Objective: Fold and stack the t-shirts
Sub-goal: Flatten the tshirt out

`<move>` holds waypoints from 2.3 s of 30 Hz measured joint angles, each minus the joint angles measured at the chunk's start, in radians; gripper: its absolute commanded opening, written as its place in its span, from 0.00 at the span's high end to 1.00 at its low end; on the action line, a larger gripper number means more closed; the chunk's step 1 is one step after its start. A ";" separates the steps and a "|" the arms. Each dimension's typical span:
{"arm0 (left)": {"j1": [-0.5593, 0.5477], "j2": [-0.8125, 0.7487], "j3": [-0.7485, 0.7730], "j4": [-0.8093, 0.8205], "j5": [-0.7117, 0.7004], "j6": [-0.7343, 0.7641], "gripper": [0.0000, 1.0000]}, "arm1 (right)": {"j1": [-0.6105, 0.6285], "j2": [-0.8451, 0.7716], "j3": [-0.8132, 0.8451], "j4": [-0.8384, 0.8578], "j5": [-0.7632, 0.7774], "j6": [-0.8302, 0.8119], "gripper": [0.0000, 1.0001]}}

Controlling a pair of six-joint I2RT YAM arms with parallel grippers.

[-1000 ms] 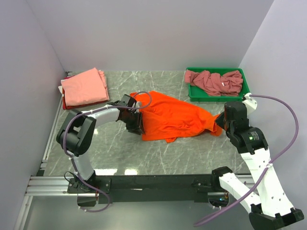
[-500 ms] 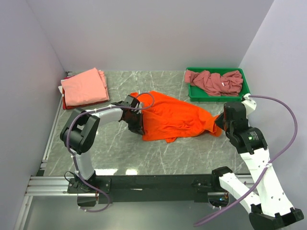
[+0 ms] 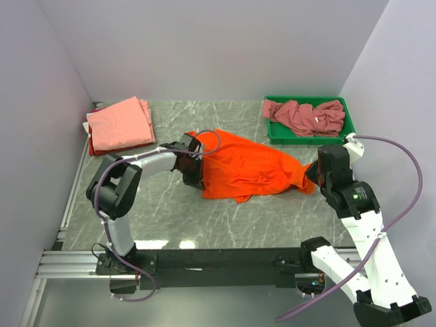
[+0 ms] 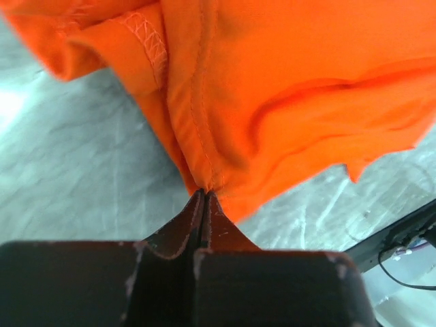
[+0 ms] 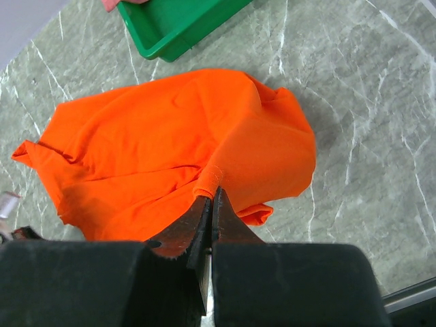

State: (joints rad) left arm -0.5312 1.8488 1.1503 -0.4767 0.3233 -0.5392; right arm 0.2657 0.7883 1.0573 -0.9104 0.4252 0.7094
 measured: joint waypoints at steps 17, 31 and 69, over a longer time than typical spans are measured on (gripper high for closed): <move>0.207 -0.433 0.090 -0.059 -0.019 -0.105 1.00 | 0.000 0.077 0.051 0.079 -0.008 -0.098 1.00; 0.443 -0.312 0.640 -0.073 0.037 -0.117 1.00 | -0.016 0.362 0.602 0.146 -0.014 -0.267 1.00; 0.480 -0.512 0.546 0.037 0.019 -0.108 1.00 | -0.018 0.518 0.833 0.405 -0.097 -0.525 1.00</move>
State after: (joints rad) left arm -0.0517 1.3369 1.6958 -0.4400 0.3424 -0.6468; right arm 0.2478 1.3067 1.8904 -0.5056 0.3283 0.1841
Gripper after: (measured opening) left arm 0.012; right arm 0.012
